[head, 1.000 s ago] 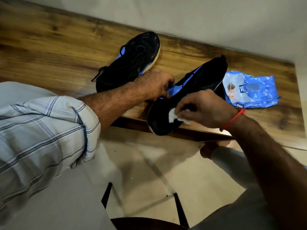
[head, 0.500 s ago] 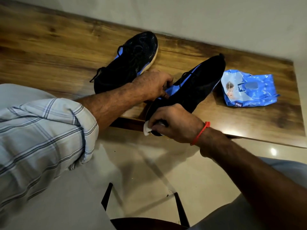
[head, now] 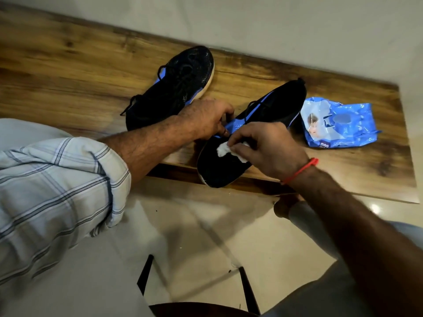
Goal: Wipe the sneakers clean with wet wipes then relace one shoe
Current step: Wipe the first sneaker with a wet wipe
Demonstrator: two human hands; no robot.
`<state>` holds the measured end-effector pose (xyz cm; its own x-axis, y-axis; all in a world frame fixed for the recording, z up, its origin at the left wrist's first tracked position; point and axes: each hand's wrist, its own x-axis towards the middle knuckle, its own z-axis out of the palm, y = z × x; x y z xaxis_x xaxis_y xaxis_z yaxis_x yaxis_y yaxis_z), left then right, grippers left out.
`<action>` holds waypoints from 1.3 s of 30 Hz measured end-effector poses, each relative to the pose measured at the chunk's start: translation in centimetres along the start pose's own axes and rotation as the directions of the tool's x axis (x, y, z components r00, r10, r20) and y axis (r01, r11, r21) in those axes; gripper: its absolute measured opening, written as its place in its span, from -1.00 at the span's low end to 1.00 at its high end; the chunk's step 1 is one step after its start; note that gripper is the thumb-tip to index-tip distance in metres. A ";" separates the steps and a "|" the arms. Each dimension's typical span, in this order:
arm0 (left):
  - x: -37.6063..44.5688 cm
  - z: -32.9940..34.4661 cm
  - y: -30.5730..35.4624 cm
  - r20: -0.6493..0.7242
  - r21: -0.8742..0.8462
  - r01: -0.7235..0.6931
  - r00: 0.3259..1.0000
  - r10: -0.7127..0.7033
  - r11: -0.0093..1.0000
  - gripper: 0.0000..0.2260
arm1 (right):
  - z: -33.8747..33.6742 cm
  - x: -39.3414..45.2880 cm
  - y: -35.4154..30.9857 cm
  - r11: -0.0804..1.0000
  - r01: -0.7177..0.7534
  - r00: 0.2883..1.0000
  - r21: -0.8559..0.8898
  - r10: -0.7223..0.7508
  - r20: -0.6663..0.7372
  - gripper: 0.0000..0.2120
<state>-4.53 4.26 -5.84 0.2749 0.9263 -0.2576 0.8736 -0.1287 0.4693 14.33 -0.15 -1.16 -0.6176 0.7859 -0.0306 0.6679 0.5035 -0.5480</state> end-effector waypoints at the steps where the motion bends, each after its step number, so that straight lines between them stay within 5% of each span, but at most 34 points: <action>1: 0.0 0.0 -0.1 -0.002 0.005 0.003 1.000 -0.003 1.000 -0.66 | 0.9 0.2 -0.1 0.999 0.013 1.000 -0.034 -0.013 -0.008 -0.91; 7: -0.3 -0.1 0.1 -0.022 0.028 -0.010 1.000 0.011 1.000 -0.67 | 4.3 1.0 -0.9 0.977 0.018 0.993 -0.214 0.008 0.119 -0.82; 9: -0.3 0.0 0.1 -0.030 0.011 -0.001 1.000 0.002 1.000 -0.65 | 4.4 1.0 -1.1 0.989 0.071 0.979 -0.129 -0.044 0.198 -0.83; 12: -0.3 -0.2 0.1 -0.018 0.001 -0.009 1.000 0.009 1.000 -0.64 | 4.2 0.7 -1.8 0.990 0.098 0.988 0.097 -0.108 0.109 -0.88; 15: -0.4 -0.3 0.2 -0.011 -0.026 0.001 1.000 -0.001 1.000 -0.66 | 4.7 0.7 -2.9 0.954 0.282 0.949 0.104 -0.293 0.118 -0.91; 18: -0.4 -0.2 0.3 -0.008 -0.065 0.008 1.000 -0.008 0.998 -0.67 | 4.1 0.2 -3.7 0.924 0.377 0.826 0.063 -0.366 0.429 -0.89; 21: -0.5 -0.3 0.3 0.016 -0.083 0.007 1.000 -0.006 0.997 -0.67 | 2.2 -0.6 -2.6 0.945 0.300 0.721 -0.134 -0.133 0.680 -0.84; 27: -0.2 -0.7 0.4 0.054 -0.130 0.031 0.998 -0.024 0.991 -0.68 | -4.6 -0.7 1.8 0.996 0.001 0.971 -0.090 0.021 0.239 -0.88; 32: 0.3 -0.8 0.5 0.011 -0.198 0.050 0.999 -0.049 0.979 -0.41 | -5.9 -1.3 4.5 0.957 -0.285 0.919 -0.054 0.289 0.268 -0.88; 35: -0.6 -0.7 2.6 -0.084 -0.258 -0.118 0.991 0.099 0.959 -0.25 | -5.6 -0.9 5.0 0.942 -0.335 0.911 -0.029 0.331 0.246 -0.87; 39: -1.8 0.5 4.1 -0.035 -0.109 -0.197 0.980 0.195 0.974 -0.28 | -5.2 -0.8 4.8 0.951 -0.305 0.934 -0.057 0.311 0.178 -0.89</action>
<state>-1.27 1.92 -3.85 0.4254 0.8954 -0.1313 0.7533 -0.2699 0.5998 20.21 3.50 0.55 -0.4433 0.8261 -0.3478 0.8471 0.2593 -0.4639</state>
